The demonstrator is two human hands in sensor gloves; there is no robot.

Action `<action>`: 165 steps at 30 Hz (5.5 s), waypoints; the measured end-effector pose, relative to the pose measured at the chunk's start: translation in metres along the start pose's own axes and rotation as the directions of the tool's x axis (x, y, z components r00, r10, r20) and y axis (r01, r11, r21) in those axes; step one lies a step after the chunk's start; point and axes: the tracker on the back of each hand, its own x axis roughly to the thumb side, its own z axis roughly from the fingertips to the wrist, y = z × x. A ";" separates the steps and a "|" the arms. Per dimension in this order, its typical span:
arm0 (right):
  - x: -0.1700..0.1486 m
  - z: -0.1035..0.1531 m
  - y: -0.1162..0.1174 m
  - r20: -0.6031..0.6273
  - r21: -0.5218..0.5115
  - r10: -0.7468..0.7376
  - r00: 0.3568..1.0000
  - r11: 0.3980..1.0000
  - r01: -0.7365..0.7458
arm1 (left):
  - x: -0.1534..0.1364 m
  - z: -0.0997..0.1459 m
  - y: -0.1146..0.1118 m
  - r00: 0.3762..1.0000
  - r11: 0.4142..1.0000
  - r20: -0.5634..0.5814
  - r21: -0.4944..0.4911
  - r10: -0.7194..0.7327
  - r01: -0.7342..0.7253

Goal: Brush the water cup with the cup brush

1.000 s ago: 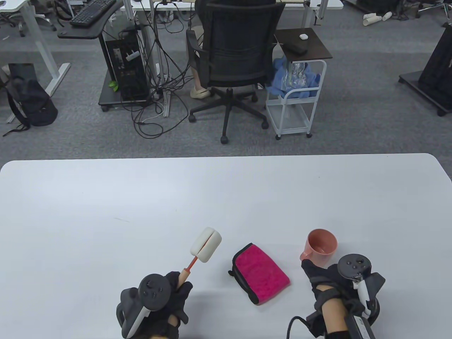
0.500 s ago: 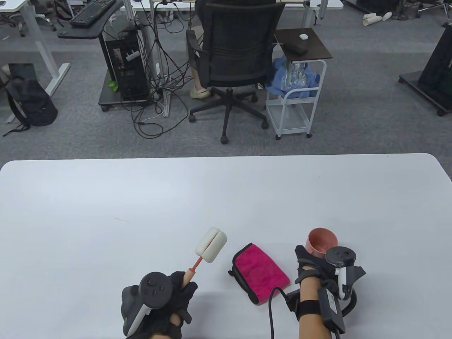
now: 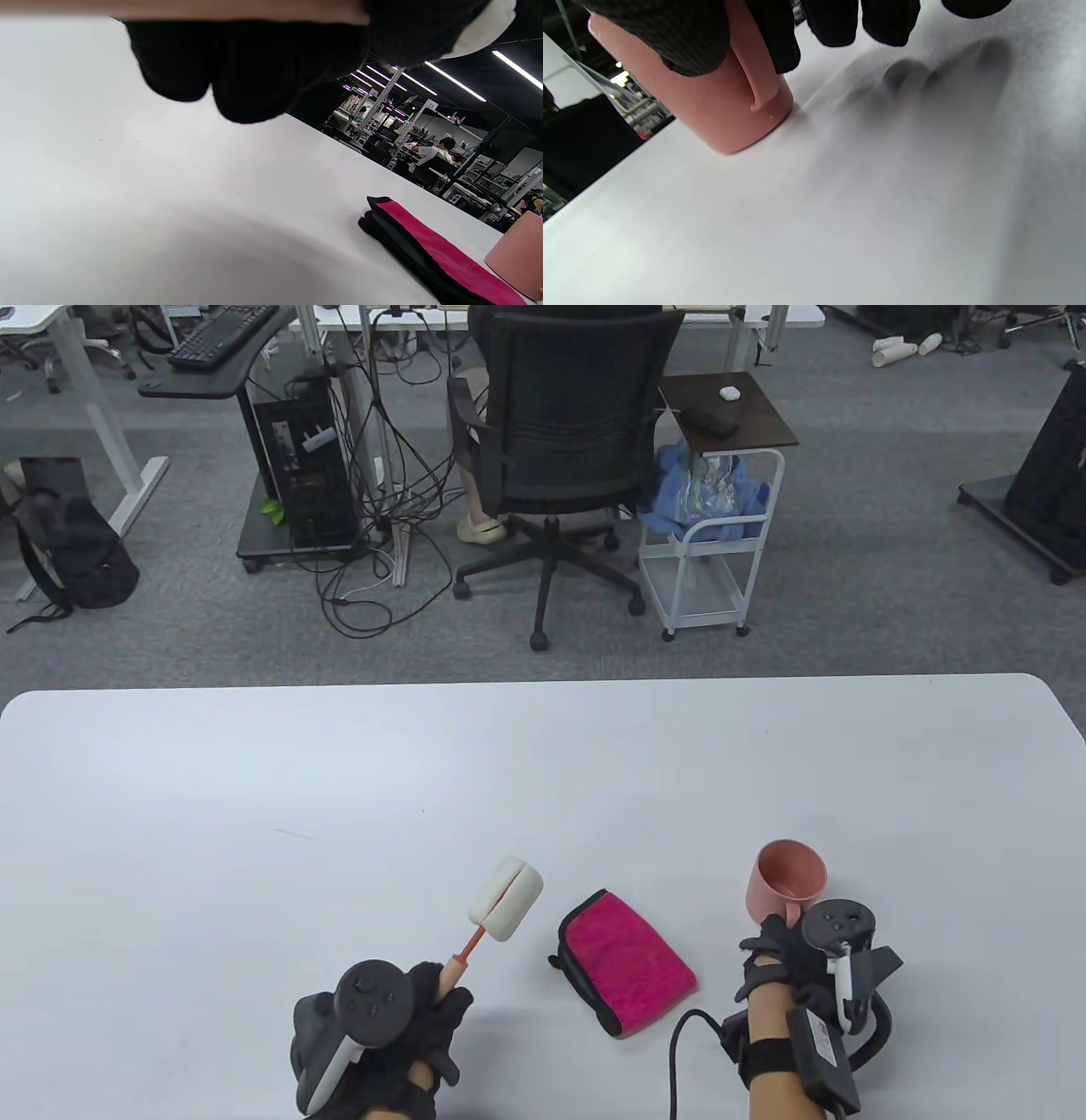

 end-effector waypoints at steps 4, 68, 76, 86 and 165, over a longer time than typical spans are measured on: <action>-0.005 -0.005 -0.018 0.204 -0.066 -0.099 0.974 0.991 0.114 | -0.001 0.001 0.001 1.000 1.000 0.005 0.017 -0.005 0.005; 0.047 0.151 0.000 0.977 -0.211 0.212 0.015 0.975 -0.064 | 0.082 0.008 -0.048 0.776 0.817 0.261 0.129 -0.574 0.562; 0.048 0.153 -0.002 0.971 -0.240 0.241 0.006 0.969 -0.050 | 0.082 0.008 -0.050 0.802 0.846 0.286 0.070 -0.525 0.529; 0.047 0.147 -0.002 0.974 -0.221 0.223 0.042 0.974 -0.055 | 0.091 0.017 -0.051 0.761 0.835 0.359 0.113 -0.540 0.539; 0.043 0.132 0.000 0.988 -0.098 0.108 0.106 0.991 -0.096 | 0.081 0.013 -0.045 0.825 0.883 0.327 0.076 -0.462 0.464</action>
